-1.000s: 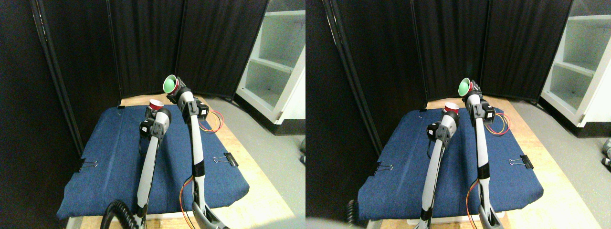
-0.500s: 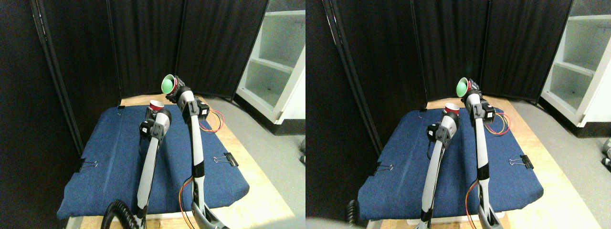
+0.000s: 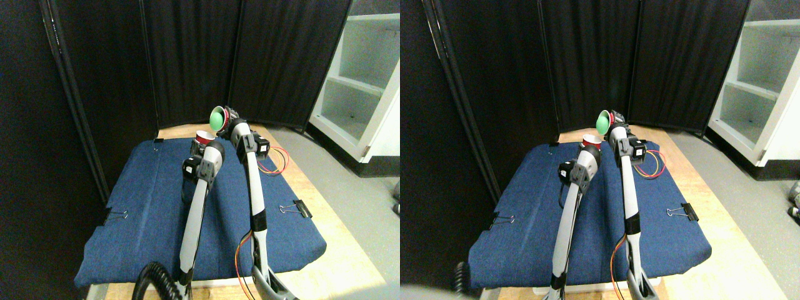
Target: Pour (bimanual)
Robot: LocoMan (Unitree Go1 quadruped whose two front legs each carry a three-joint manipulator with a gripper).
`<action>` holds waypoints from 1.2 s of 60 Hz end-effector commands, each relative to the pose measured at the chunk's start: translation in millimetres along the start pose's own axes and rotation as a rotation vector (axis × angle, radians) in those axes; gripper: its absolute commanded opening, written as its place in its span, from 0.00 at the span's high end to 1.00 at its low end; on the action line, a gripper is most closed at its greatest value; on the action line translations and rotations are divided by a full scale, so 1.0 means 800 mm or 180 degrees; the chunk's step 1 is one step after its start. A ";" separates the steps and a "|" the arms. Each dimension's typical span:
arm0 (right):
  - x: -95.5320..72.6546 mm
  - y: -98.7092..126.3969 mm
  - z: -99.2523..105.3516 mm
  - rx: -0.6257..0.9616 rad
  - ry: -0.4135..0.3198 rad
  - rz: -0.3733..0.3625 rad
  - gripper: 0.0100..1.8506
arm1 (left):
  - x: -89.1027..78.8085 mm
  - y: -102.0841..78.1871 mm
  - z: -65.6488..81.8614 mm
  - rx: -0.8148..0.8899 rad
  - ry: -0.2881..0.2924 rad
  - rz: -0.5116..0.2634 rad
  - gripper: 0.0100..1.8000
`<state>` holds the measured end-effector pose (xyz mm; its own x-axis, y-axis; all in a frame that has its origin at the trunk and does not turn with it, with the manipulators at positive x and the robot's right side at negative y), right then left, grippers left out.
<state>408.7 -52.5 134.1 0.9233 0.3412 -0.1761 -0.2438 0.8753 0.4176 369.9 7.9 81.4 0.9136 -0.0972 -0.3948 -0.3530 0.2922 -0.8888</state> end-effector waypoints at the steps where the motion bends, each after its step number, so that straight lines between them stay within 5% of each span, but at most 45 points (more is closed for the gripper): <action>1: 0.004 0.003 0.010 -0.0095 -0.0160 0.0063 1.00 | 0.003 -0.008 -0.001 -0.0036 -0.0006 -0.0078 1.00; 34: 0.010 0.007 0.017 -0.0498 -0.0234 0.0261 1.00 | 0.018 -0.006 -0.005 -0.0054 -0.0031 -0.0053 1.00; 72: 0.015 0.005 0.012 -0.1219 -0.0190 0.0207 0.97 | 0.020 -0.004 0.001 -0.0040 -0.0005 -0.0042 1.00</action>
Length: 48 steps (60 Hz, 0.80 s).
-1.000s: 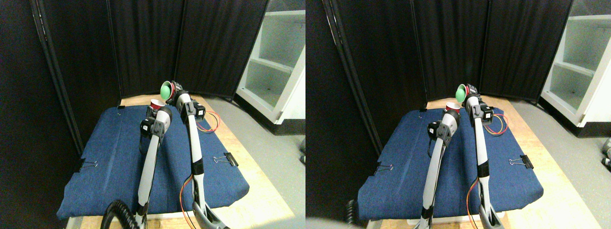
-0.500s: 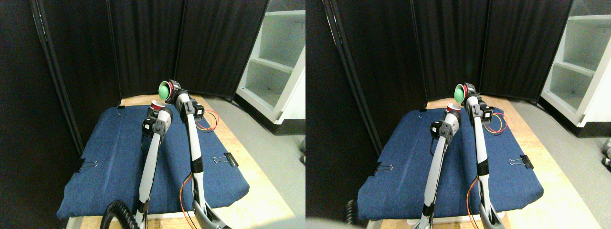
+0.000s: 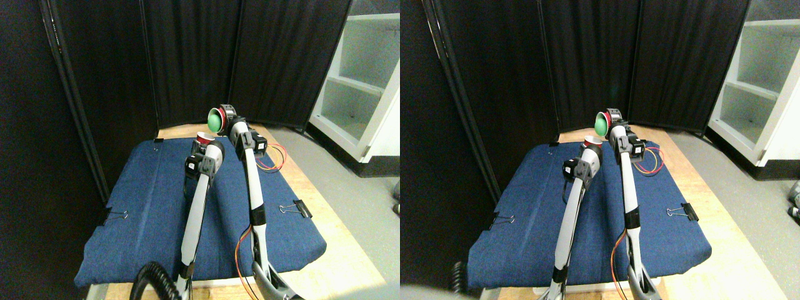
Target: Pour (bimanual)
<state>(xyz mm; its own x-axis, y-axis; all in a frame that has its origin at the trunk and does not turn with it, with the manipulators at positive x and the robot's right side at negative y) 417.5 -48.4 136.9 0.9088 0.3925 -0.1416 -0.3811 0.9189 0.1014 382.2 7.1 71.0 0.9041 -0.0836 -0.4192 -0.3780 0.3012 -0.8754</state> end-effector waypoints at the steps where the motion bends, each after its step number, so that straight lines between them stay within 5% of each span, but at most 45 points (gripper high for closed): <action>1: 0.004 -0.001 0.007 -0.0174 -0.0118 0.0024 0.99 | 0.000 -0.010 0.002 -0.0060 0.0012 -0.0135 1.00; 37: 0.009 -0.005 0.004 -0.0499 -0.0149 -0.0089 1.00 | 0.005 -0.011 0.000 -0.0100 -0.0045 -0.0113 1.00; 48: 0.009 -0.012 0.004 0.0061 -0.0224 -0.0322 0.98 | 0.008 -0.010 -0.002 -0.0092 -0.0019 -0.0102 1.00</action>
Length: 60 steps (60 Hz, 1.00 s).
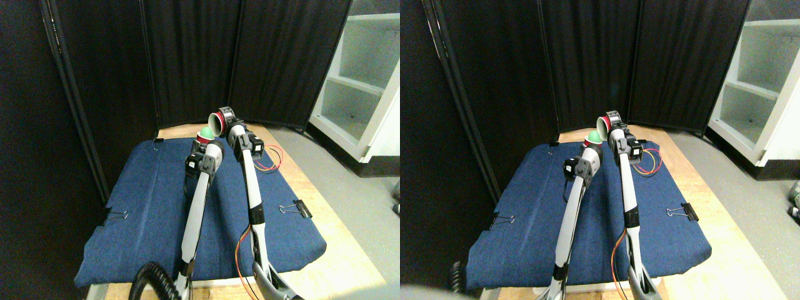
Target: Pour (bimanual)
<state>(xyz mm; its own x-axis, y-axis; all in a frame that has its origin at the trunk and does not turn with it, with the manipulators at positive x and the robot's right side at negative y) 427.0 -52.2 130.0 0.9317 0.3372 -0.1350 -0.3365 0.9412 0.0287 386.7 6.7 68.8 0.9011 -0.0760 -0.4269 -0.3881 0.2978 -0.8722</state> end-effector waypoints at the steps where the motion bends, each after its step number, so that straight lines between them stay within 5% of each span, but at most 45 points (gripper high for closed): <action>1: 0.000 -0.004 0.010 0.0343 -0.0181 -0.0132 0.98 | 0.002 -0.010 -0.002 -0.0083 -0.0003 -0.0130 1.00; 6: 0.004 -0.017 0.009 0.1062 -0.0101 -0.0405 1.00 | 0.002 -0.010 -0.002 -0.0074 -0.0040 -0.0135 1.00; 13: 0.005 -0.028 0.006 0.1406 -0.0113 -0.0584 1.00 | 0.002 -0.010 -0.001 -0.0046 -0.0015 -0.0151 1.00; 36: -0.004 -0.042 -0.005 0.2501 -0.0216 -0.0780 1.00 | 0.000 -0.009 0.003 -0.0002 -0.0069 -0.0162 1.00; 60: -0.018 -0.057 -0.036 0.3436 -0.0506 -0.0837 1.00 | 0.004 0.001 0.035 0.0362 -0.0162 -0.0173 1.00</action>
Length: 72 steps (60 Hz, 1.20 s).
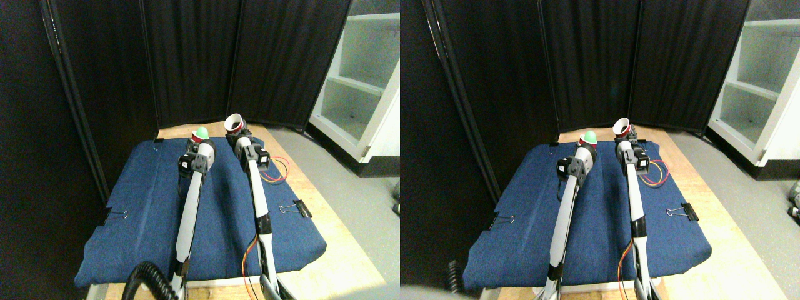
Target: Pour (bimanual)
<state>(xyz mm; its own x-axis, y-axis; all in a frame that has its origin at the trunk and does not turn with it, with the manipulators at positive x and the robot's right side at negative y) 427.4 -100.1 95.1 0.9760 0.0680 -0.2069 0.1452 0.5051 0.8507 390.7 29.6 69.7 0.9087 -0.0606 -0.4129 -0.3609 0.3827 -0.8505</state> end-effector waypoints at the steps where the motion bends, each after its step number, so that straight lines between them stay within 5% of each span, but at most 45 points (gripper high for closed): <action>1: -0.004 0.007 0.004 0.0079 -0.0157 0.0169 1.00 | 0.003 -0.004 0.007 0.0070 -0.0105 -0.0138 1.00; 45: 0.002 -0.036 -0.028 0.0610 -0.0122 0.0104 1.00 | 0.049 0.084 0.034 -0.0156 -0.0228 0.0048 1.00; 72: 0.016 -0.069 -0.041 0.0892 -0.0073 0.0004 1.00 | 0.067 0.108 0.046 -0.0292 -0.0331 0.0080 1.00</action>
<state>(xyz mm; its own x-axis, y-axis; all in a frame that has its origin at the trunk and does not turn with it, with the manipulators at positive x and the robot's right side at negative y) 423.6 -99.9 28.5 0.9716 0.0523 -0.2308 0.2075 0.2800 0.9373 410.1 93.2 -18.0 0.9016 0.0406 -0.4307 -0.4198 0.3224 -0.8484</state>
